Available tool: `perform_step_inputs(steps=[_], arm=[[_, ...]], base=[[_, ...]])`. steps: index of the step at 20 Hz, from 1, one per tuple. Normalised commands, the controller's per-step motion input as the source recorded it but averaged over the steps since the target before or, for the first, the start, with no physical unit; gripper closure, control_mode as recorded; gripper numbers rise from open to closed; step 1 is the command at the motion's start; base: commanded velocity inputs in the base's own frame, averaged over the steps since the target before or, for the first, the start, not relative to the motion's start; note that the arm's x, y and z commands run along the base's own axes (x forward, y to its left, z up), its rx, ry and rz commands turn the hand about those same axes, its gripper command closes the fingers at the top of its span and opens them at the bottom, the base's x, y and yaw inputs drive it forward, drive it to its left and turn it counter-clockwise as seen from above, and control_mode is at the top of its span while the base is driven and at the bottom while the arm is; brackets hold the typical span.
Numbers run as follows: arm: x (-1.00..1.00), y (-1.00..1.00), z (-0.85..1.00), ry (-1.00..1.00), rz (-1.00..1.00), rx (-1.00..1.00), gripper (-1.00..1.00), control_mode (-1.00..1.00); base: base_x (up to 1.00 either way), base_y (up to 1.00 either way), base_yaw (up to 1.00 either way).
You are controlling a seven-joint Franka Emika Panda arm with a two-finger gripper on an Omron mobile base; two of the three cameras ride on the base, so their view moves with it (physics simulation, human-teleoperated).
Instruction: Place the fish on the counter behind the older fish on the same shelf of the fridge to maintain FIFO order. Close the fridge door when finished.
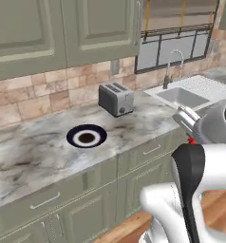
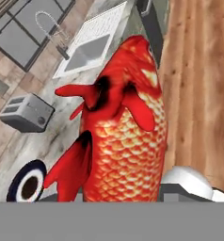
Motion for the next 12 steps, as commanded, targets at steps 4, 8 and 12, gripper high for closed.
perform_step_inputs(steps=[4,8,12], arm=[[0.0,0.0,0.0,0.0,0.0,0.0,1.0,1.0],[0.0,0.0,0.0,0.0,0.0,0.0,1.0,1.0],[0.0,0.0,0.0,0.0,0.0,0.0,1.0,1.0]], base=[[-0.13,0.01,-0.95],[0.0,0.0,-1.0],[0.0,0.0,-1.0]])
